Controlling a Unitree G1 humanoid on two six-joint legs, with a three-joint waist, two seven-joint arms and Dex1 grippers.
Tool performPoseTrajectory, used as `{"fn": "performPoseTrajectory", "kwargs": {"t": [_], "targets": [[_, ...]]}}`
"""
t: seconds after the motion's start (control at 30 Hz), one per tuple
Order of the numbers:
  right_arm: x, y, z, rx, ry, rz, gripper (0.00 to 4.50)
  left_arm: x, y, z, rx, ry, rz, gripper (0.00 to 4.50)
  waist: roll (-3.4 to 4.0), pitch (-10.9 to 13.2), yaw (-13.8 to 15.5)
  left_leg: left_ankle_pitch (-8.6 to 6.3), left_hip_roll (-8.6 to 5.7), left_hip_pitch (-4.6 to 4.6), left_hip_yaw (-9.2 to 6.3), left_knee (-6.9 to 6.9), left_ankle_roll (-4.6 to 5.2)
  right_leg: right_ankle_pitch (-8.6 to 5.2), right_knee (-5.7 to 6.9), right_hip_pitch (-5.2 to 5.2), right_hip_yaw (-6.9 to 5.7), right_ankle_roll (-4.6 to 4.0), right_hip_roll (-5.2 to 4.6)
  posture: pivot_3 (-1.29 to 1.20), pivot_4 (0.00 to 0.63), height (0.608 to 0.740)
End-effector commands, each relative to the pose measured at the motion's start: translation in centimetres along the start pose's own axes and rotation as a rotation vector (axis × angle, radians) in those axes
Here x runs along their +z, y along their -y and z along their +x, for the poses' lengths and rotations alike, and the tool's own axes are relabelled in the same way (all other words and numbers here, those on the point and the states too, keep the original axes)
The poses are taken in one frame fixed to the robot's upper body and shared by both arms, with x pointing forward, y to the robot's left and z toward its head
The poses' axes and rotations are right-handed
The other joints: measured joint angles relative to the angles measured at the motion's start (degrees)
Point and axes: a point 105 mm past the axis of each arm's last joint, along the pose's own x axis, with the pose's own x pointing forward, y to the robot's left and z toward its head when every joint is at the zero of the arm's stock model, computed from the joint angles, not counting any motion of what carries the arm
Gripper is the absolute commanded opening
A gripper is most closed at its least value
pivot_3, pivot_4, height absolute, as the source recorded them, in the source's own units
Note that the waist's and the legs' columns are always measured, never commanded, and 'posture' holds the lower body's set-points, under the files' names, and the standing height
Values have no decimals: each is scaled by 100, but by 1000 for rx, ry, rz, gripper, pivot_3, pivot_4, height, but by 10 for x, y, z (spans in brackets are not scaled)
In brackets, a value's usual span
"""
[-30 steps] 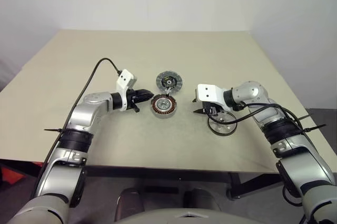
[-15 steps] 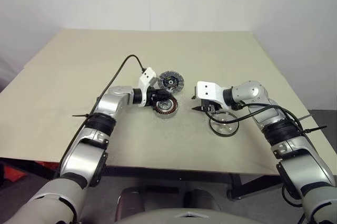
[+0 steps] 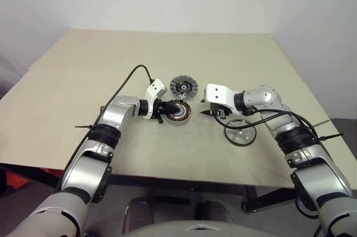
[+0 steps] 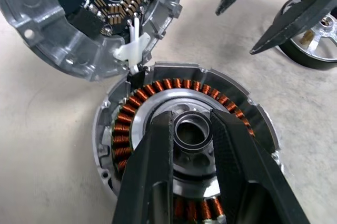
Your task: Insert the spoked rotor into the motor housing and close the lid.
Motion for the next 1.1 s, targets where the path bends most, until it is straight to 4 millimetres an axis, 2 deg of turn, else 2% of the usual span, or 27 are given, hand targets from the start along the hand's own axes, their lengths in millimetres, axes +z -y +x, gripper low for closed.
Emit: {"fn": "performPoseTrajectory", "kwargs": {"t": [0.03, 0.7, 0.73, 0.8, 1.1], "targets": [[17, 14, -9, -55, 48, -41, 1980, 7, 3, -2, -13, 8, 35, 694, 0, 0, 1, 0, 0, 1, 0, 0, 0, 0, 0, 1, 0, 0, 0, 0, 0, 740], [21, 14, -9, -63, 61, -49, 1980, 9, -2, 6, 31, 31, 44, 694, 0, 0, 0, 1, 0, 2, 0, 0, -1, 0, 0, 8, 0, 1, 0, 0, 0, 740], [21, 14, -9, -63, 60, -49, 1980, 8, -3, 6, 43, 30, 43, 1412, 0, 0, 0, 1, 0, 3, 0, 0, -1, 0, 0, 8, 0, 1, 0, 0, 0, 740], [22, 14, -9, -64, 59, -51, 1980, 7, -8, 4, 77, 29, 39, 1913, 0, 0, 0, 0, 0, 3, 0, 0, -1, 0, 0, 9, 0, 1, 0, 0, 0, 740], [25, 14, -8, -59, 62, -56, 1980, 15, -7, -3, 78, 62, 17, 1913, 0, 0, -3, 1, 0, 4, 0, -2, -2, 0, -2, 9, 0, 1, 0, 0, 0, 740]]}}
